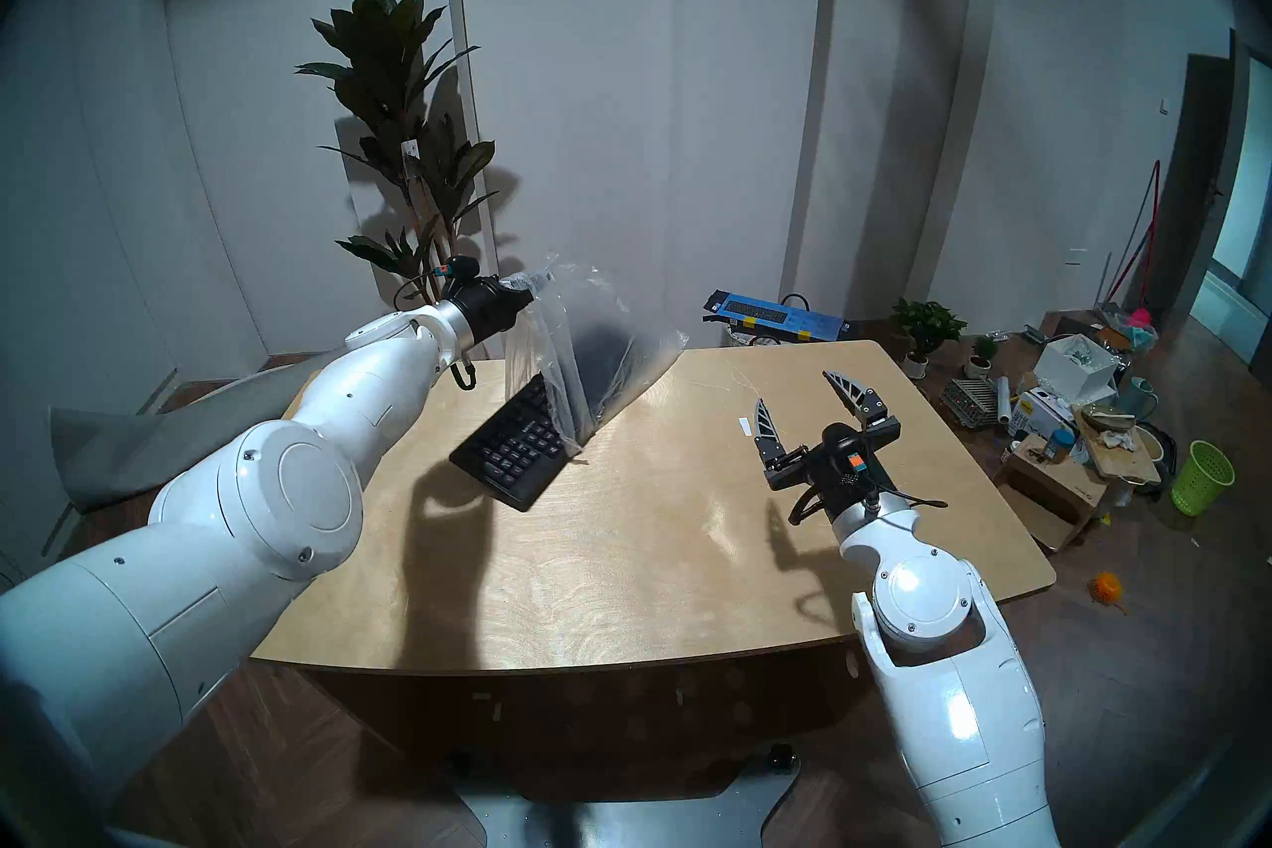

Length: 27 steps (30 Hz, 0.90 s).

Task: Unwrap the new keyboard and set the wrapping aside

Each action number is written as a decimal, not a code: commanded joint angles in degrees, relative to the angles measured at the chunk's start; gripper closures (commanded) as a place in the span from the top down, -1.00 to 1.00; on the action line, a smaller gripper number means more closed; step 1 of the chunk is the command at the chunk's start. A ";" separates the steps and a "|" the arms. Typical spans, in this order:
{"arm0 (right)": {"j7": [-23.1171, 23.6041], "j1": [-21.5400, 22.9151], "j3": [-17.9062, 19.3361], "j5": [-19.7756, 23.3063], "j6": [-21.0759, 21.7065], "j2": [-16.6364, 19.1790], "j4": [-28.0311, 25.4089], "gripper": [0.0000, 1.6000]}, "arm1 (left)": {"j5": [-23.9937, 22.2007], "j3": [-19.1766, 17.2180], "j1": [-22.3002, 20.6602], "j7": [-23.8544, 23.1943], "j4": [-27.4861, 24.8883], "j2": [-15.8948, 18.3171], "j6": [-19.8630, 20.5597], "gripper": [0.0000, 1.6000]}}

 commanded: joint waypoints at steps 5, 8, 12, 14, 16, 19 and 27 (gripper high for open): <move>0.00 0.32 -0.14 0.08 -0.54 0.01 -1.12 1.00 | -2.54 -1.96 -3.49 -2.93 -3.13 -1.34 7.16 -1.00; -0.05 0.32 -0.17 0.08 -0.54 0.05 -1.11 1.00 | -2.80 -2.52 -3.83 -2.91 -4.53 -1.46 9.82 -1.00; -0.10 0.34 -0.21 0.08 -0.53 0.08 -1.08 1.00 | -3.53 -3.77 -4.96 -1.82 -6.30 -1.31 11.82 -1.00; -0.11 0.34 -0.21 0.08 -0.52 0.09 -1.06 1.00 | -3.68 -4.03 -5.32 -1.60 -6.77 -1.27 12.17 -1.00; -0.13 0.36 -0.23 0.08 -0.50 0.10 -1.02 1.00 | -4.14 -4.76 -6.22 -1.05 -7.69 -1.24 12.65 -1.00; -0.17 0.38 -0.24 0.07 -0.46 0.12 -0.95 1.00 | -4.94 -5.63 -7.15 -0.70 -9.65 -1.62 13.23 -1.00; -0.27 0.43 -0.30 0.05 -0.43 0.18 -0.81 1.00 | -7.07 -8.13 -9.33 1.22 -15.13 -2.41 14.87 -1.00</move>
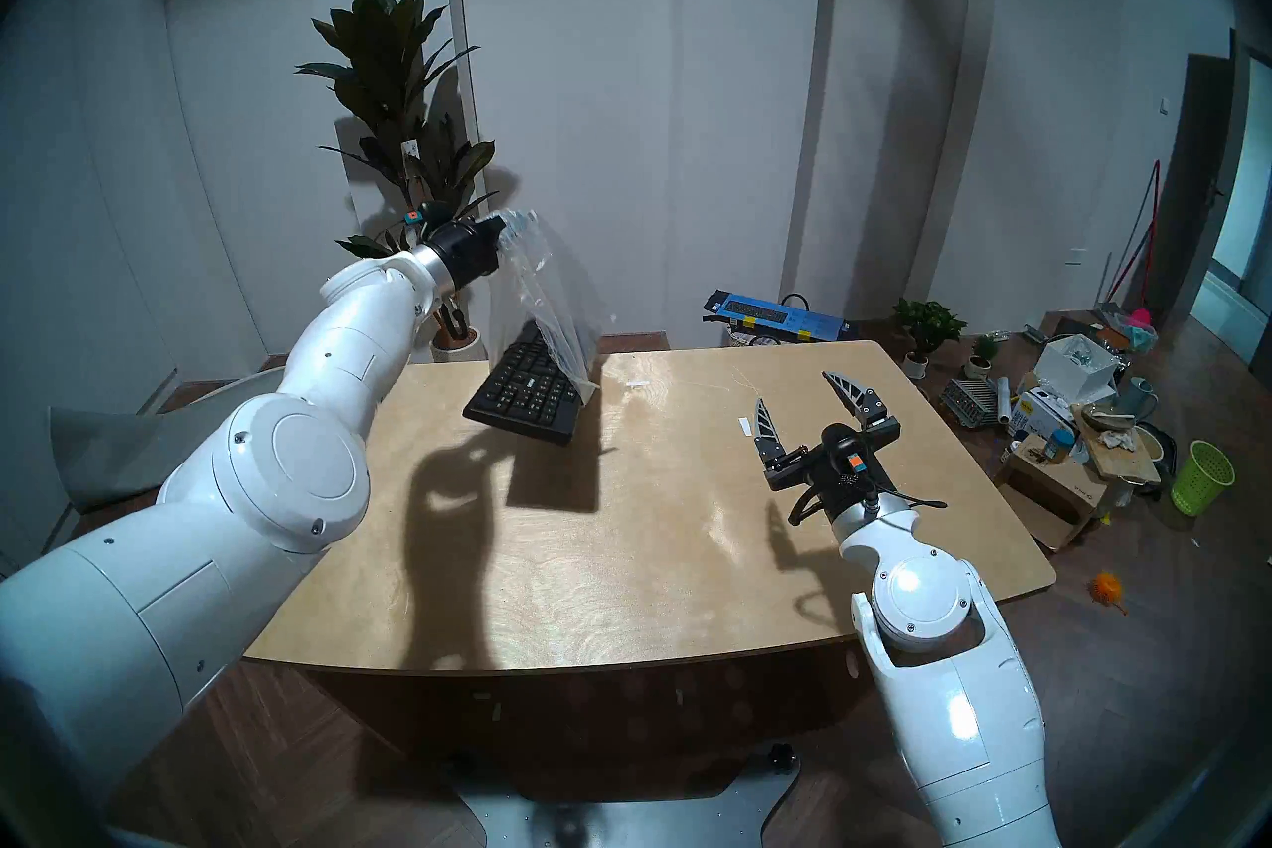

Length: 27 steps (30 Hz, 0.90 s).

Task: Unwrap the new keyboard and set the wrapping aside

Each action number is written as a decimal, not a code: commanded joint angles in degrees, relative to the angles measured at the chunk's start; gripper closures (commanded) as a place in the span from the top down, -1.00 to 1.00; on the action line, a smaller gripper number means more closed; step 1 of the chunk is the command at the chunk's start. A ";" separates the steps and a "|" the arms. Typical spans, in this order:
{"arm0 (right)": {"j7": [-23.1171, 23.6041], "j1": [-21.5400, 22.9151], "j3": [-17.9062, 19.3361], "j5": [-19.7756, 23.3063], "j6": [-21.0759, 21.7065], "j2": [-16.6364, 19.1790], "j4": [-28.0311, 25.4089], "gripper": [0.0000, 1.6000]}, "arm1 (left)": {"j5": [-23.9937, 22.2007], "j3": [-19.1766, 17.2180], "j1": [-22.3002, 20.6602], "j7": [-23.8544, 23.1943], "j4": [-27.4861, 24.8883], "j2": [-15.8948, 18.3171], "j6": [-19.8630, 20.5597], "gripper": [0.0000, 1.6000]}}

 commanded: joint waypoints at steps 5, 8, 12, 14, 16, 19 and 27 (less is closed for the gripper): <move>-0.02 0.42 -0.13 0.08 -0.44 0.00 -0.96 1.00 | -3.12 -2.59 -6.87 2.29 -8.57 -1.64 1.44 -1.00; -0.08 0.42 -0.17 0.08 -0.46 0.03 -0.97 1.00 | -3.53 -3.33 -6.77 3.71 -11.24 -2.88 2.88 -1.00; 0.00 0.69 -0.06 0.04 -0.60 0.32 -1.09 1.00 | -3.78 -3.72 -6.64 4.65 -13.37 -3.79 3.87 -1.00; 0.10 1.99 0.70 -0.20 -0.87 1.22 -1.62 1.00 | -3.83 -3.94 -6.47 5.31 -14.72 -4.36 4.50 -1.00; 0.39 3.42 1.37 -0.37 -1.03 2.22 -1.99 1.00 | -3.88 -4.15 -6.27 5.93 -15.79 -4.77 5.08 -1.00; 1.78 4.98 1.58 -0.96 -1.51 4.19 -2.35 1.00 | -3.89 -4.52 -5.85 6.89 -17.44 -5.38 5.97 -1.00; 7.27 9.07 0.37 -2.84 -2.84 8.26 -3.30 1.00 | -3.71 -4.97 -5.00 9.14 -21.03 -7.29 8.23 -1.00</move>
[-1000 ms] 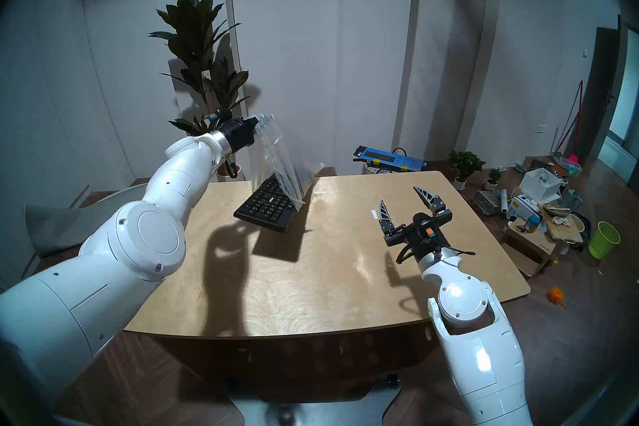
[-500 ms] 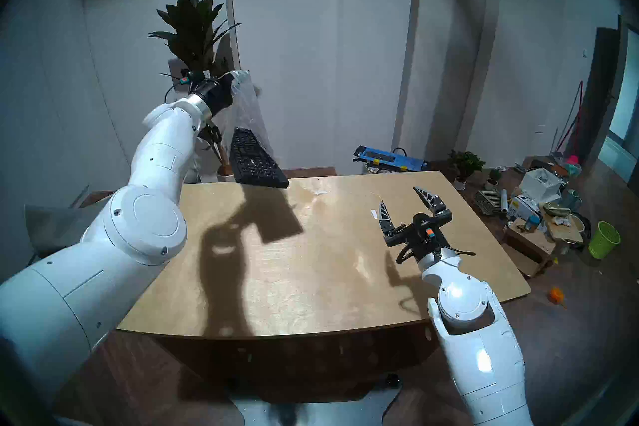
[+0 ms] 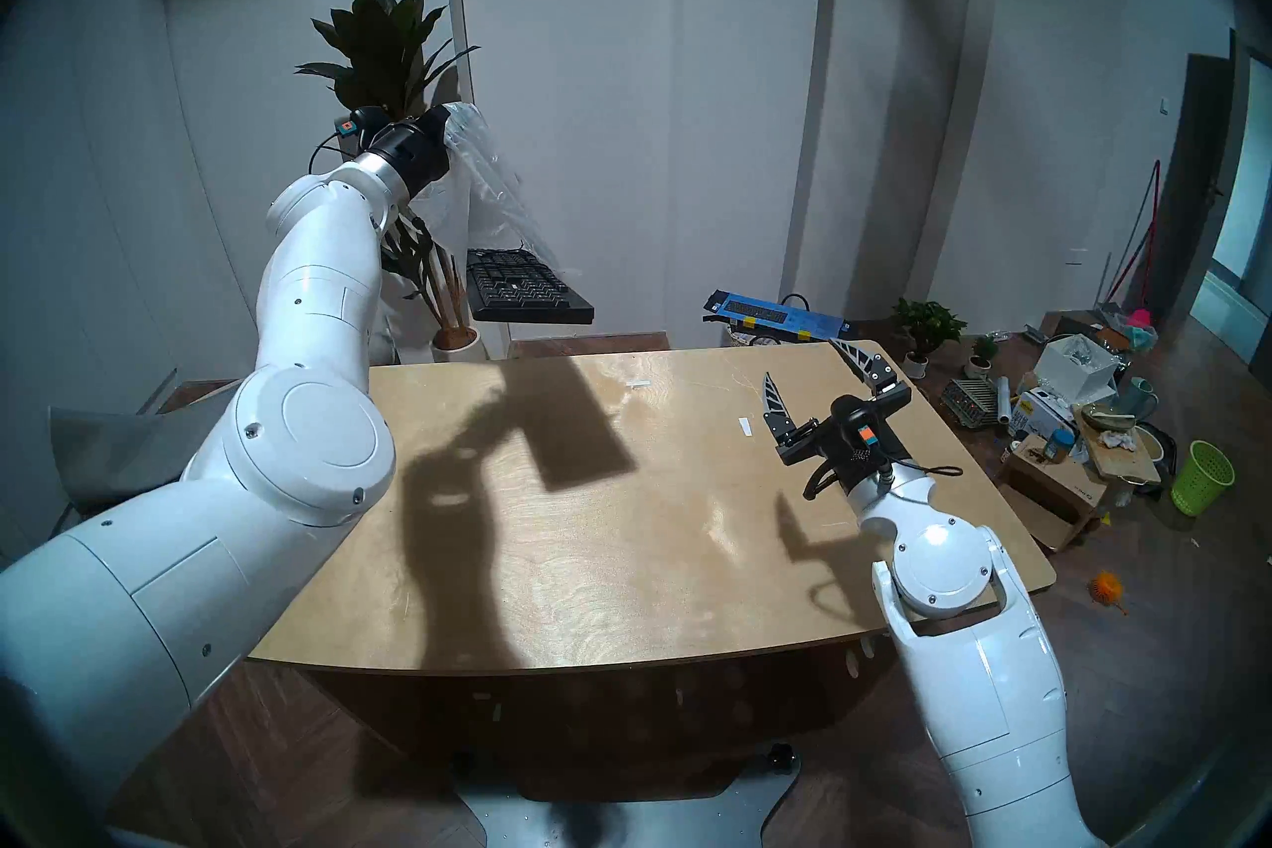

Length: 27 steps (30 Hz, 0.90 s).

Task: Unwrap the new keyboard and set the wrapping aside

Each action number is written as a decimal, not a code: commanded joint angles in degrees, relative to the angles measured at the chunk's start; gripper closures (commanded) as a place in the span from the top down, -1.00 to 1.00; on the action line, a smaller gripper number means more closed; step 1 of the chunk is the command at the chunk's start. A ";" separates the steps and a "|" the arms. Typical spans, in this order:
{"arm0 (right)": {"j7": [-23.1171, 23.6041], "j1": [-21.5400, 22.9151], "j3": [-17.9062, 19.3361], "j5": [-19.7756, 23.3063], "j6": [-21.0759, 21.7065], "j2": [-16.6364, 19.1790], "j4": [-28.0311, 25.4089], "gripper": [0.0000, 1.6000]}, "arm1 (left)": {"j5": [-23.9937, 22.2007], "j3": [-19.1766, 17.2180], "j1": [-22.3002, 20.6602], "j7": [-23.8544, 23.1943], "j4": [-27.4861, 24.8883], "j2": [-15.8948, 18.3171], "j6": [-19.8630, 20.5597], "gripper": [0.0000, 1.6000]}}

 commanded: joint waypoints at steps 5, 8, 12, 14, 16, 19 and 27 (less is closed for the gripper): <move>6.68 8.05 -1.88 -1.47 -2.62 5.32 -3.07 1.00 | -0.40 0.41 -1.24 2.09 -7.22 -3.58 2.39 -1.00; 8.30 9.34 -2.43 -1.60 -3.21 5.97 -3.04 1.00 | -0.26 0.53 -0.61 3.22 -9.36 -4.62 3.41 -1.00; 10.10 10.79 -3.04 -1.57 -3.97 6.60 -2.79 1.00 | -0.01 0.98 0.23 4.60 -12.25 -6.25 5.00 -1.00; 10.91 11.45 -3.36 -1.41 -4.34 6.75 -2.74 1.00 | -0.01 1.20 0.57 5.15 -13.75 -7.13 5.71 -1.00; 11.77 12.07 -3.84 -1.31 -4.75 6.94 -2.57 1.00 | -0.06 1.34 0.55 5.72 -14.06 -7.63 6.37 -1.00; 12.84 12.91 -4.84 -0.91 -5.30 6.81 -2.02 1.00 | 0.05 1.52 1.35 6.93 -16.82 -8.81 7.68 -1.00; 14.44 16.39 -8.93 0.27 -6.32 4.68 0.54 1.00 | 0.39 1.71 3.15 10.59 -22.85 -11.61 11.21 -1.00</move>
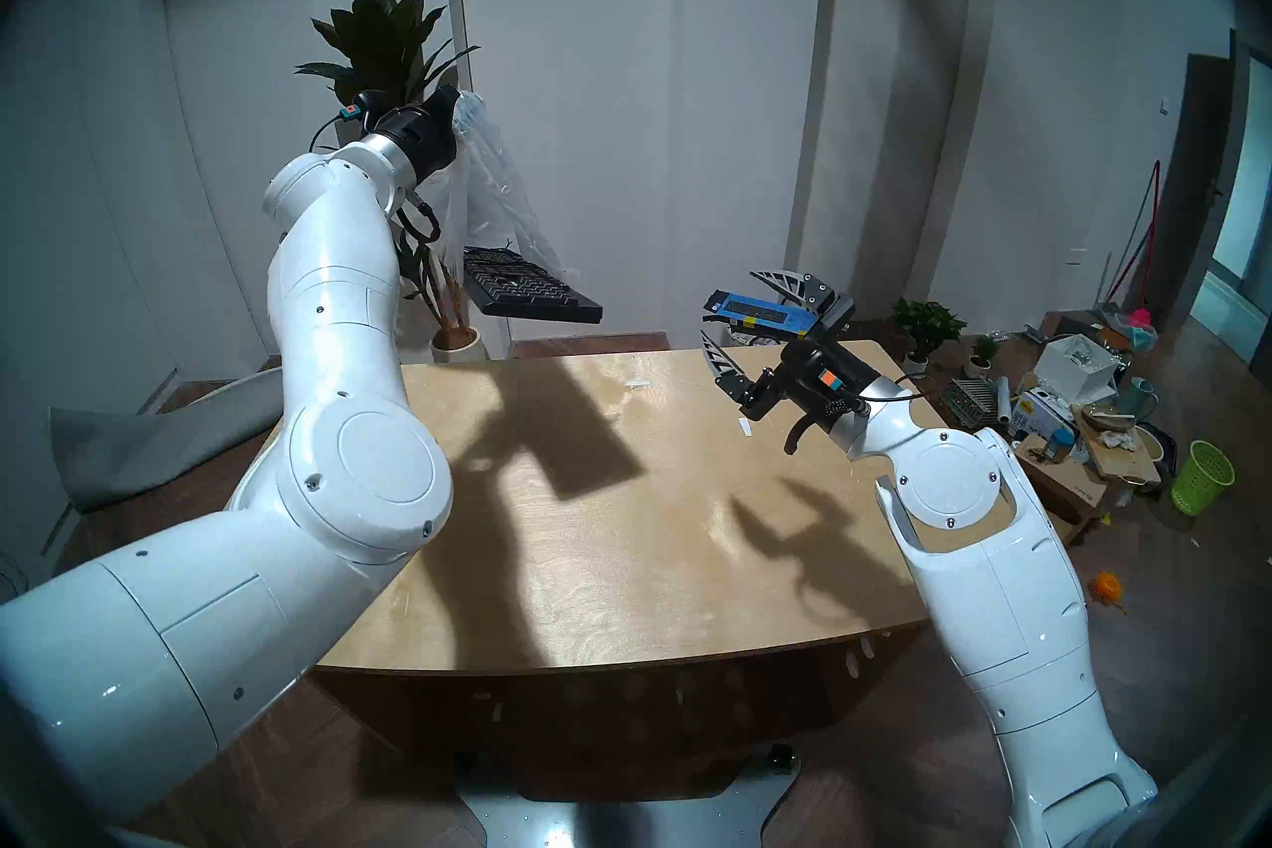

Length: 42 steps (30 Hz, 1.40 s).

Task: Unwrap the new keyboard and set the wrapping aside

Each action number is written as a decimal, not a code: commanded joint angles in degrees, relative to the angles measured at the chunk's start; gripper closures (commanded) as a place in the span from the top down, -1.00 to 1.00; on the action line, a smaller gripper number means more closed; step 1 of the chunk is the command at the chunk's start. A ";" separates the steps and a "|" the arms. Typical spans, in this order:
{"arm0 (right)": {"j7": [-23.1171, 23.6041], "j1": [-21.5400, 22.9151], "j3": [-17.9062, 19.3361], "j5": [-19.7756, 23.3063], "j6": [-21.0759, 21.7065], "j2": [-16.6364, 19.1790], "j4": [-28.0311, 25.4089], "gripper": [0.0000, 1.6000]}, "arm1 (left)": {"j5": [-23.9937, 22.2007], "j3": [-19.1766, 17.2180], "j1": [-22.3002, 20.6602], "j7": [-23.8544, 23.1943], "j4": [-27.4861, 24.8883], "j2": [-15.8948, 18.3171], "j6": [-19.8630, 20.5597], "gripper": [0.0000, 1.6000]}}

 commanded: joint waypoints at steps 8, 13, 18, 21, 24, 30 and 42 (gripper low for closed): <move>1.01 7.97 -7.45 2.06 -2.14 -5.73 5.27 1.00 | 0.51 1.03 0.74 5.19 -11.54 -5.76 4.93 -1.00; 0.39 10.73 -10.24 2.14 -3.19 -8.63 8.77 1.00 | 0.85 1.14 1.65 7.73 -14.92 -7.43 6.97 -1.00; -0.80 13.62 -12.77 2.05 -4.33 -11.69 12.34 1.00 | 1.28 1.31 2.87 10.47 -19.26 -9.49 9.12 -1.00; -1.24 14.67 -13.55 2.13 -4.74 -12.77 13.71 1.00 | 1.40 1.34 3.08 11.37 -20.22 -10.06 9.80 -1.00; -2.06 16.81 -15.04 1.70 -6.09 -14.55 16.84 1.00 | 1.75 1.51 3.96 13.35 -23.36 -10.49 11.34 -1.00; -3.41 20.11 -16.93 1.07 -8.70 -17.14 21.81 1.00 | 1.88 2.74 5.39 16.19 -27.46 -10.49 14.12 -1.00; -5.25 22.94 -18.51 -0.75 -17.05 -17.75 26.84 1.00 | 0.34 6.72 8.48 21.98 -33.61 -10.49 16.76 -1.00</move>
